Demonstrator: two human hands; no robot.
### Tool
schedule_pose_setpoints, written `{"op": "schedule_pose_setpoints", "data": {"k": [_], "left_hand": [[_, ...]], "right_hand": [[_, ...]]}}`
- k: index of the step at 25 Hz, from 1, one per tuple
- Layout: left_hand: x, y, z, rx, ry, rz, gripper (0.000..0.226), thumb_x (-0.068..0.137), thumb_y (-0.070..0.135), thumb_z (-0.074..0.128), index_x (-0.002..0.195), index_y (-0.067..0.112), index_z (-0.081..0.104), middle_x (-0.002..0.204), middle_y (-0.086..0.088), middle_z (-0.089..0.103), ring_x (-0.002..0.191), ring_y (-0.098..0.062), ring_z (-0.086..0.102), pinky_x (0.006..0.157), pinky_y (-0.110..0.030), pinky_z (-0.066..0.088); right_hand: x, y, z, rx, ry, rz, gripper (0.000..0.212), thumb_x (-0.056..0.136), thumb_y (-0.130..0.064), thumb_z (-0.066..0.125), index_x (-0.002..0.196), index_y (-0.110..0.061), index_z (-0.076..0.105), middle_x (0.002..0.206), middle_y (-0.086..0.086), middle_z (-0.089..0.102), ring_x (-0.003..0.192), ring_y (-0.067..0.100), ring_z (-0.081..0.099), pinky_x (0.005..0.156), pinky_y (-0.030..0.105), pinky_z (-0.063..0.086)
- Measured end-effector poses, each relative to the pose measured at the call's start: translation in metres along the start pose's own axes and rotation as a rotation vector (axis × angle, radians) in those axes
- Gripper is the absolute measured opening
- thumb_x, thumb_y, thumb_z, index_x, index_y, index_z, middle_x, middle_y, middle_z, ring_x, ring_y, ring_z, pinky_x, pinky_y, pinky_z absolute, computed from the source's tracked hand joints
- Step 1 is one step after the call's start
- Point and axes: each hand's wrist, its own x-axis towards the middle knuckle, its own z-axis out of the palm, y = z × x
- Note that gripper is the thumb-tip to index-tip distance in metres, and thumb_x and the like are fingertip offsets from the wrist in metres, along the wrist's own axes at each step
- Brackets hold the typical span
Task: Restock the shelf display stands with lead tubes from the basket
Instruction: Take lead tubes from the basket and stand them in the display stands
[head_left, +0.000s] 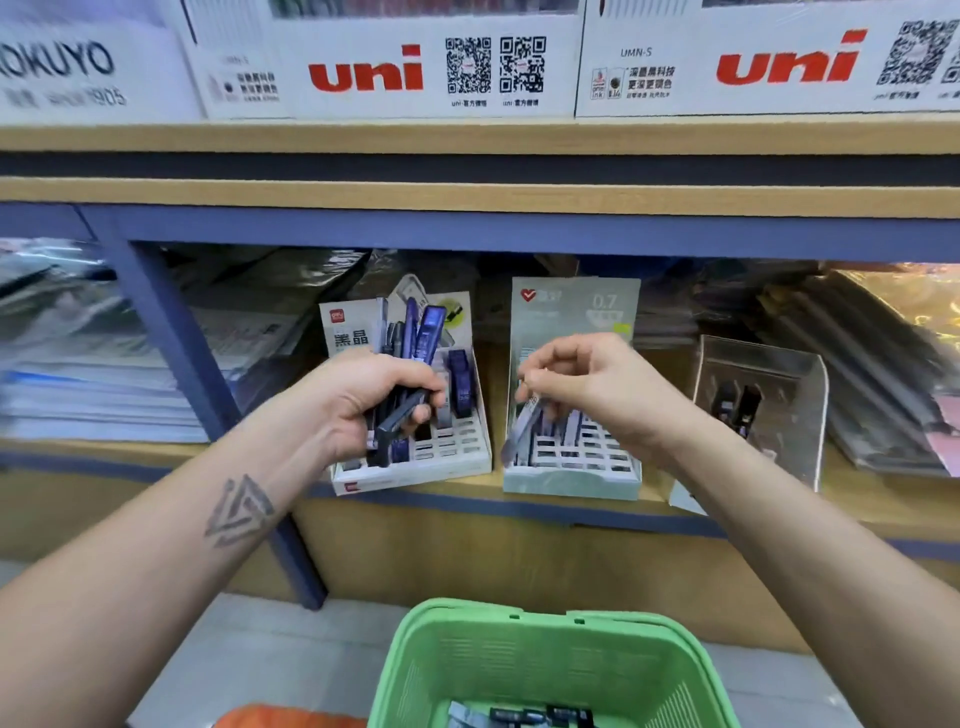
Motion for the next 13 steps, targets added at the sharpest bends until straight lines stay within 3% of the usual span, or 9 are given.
{"op": "schedule_pose_setpoints", "data": {"k": [4, 6, 8, 10, 13], "left_hand": [[0.002, -0.001, -0.024, 0.013, 0.099, -0.013, 0.008, 0.085, -0.003, 0.066, 0.079, 0.001, 0.063, 0.067, -0.014, 0.066, 0.04, -0.015, 0.052, 0.039, -0.019, 0.042], [0.004, -0.002, -0.033, 0.006, 0.104, -0.017, 0.008, 0.085, -0.003, 0.066, 0.079, 0.002, 0.063, 0.066, -0.014, 0.066, 0.04, -0.015, 0.052, 0.04, -0.019, 0.042], [0.005, -0.001, -0.037, 0.008, 0.096, -0.022, 0.008, 0.085, -0.001, 0.065, 0.079, 0.003, 0.064, 0.066, -0.013, 0.066, 0.041, -0.014, 0.052, 0.041, -0.018, 0.042], [0.006, -0.002, -0.039, 0.012, 0.089, -0.022, 0.009, 0.085, -0.002, 0.065, 0.078, 0.003, 0.063, 0.067, -0.013, 0.066, 0.041, -0.014, 0.053, 0.041, -0.019, 0.042], [0.008, -0.004, -0.04, 0.005, 0.091, -0.032, 0.009, 0.085, -0.003, 0.065, 0.078, 0.002, 0.062, 0.067, -0.014, 0.065, 0.04, -0.015, 0.053, 0.039, -0.019, 0.042]], "right_hand": [[0.015, -0.002, 0.034, -0.595, -0.036, -0.129, 0.016, 0.095, -0.019, 0.069, 0.11, -0.021, 0.065, 0.094, -0.003, 0.071, 0.086, 0.013, 0.066, 0.074, 0.026, 0.049], [0.024, -0.003, 0.047, -0.688, 0.032, -0.221, 0.018, 0.093, -0.019, 0.072, 0.111, -0.019, 0.073, 0.1, -0.002, 0.074, 0.098, 0.015, 0.067, 0.082, 0.024, 0.047], [0.034, 0.003, 0.06, -0.736, 0.089, -0.311, 0.022, 0.096, -0.012, 0.066, 0.116, -0.014, 0.074, 0.108, 0.006, 0.076, 0.106, 0.024, 0.068, 0.09, 0.032, 0.052], [0.045, 0.01, 0.071, -0.768, 0.119, -0.333, 0.021, 0.097, -0.007, 0.06, 0.115, -0.014, 0.067, 0.1, 0.013, 0.073, 0.097, 0.033, 0.068, 0.081, 0.045, 0.057], [0.055, 0.019, 0.082, -0.71, 0.152, -0.307, 0.009, 0.098, -0.01, 0.06, 0.101, -0.016, 0.054, 0.083, 0.007, 0.065, 0.077, 0.026, 0.063, 0.066, 0.041, 0.054]]}}
